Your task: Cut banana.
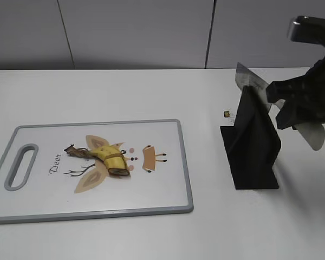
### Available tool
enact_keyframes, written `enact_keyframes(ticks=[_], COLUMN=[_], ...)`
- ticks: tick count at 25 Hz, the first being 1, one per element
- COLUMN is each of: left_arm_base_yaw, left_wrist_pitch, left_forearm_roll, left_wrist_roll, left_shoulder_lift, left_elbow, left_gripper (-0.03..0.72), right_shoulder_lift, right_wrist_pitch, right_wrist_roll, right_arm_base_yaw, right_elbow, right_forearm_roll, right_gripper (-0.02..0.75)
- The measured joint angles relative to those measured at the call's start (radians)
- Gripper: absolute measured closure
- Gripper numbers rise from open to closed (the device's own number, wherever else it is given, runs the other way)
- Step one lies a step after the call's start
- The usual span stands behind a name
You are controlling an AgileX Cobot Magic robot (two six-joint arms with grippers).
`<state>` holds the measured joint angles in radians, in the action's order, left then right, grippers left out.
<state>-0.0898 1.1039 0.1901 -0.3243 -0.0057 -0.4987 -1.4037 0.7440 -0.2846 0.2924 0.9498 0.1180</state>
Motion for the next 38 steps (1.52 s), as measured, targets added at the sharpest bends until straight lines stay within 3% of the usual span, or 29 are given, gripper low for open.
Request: enact_keyframes(ticks=[16,18,23,26,38], left_arm_base_yaw=[0.0,0.0,0.0,0.0,0.0], left_wrist_pitch=[0.0,0.0,0.0,0.0,0.0], left_forearm_roll=[0.0,0.0,0.0,0.0,0.0], left_wrist_roll=[0.0,0.0,0.0,0.0,0.0], left_shoulder_lift=[0.0,0.0,0.0,0.0,0.0], left_elbow=[0.0,0.0,0.0,0.0,0.0], left_gripper=[0.161,0.161,0.161,0.161,0.161], right_shoulder_lift=[-0.092,-0.092,-0.092,-0.092,0.122], right_wrist_pitch=[0.019,0.04,0.106,0.141,0.233], right_wrist_roll=[0.003,0.003,0.056,0.113,0.195], right_arm_base_yaw=[0.0,0.0,0.0,0.0,0.0], right_elbow=[0.003,0.003,0.011,0.025,0.026], right_forearm_roll=[0.018,0.018,0.026,0.069,0.156], right_gripper=[0.57,0.525,0.288,0.205,0.173])
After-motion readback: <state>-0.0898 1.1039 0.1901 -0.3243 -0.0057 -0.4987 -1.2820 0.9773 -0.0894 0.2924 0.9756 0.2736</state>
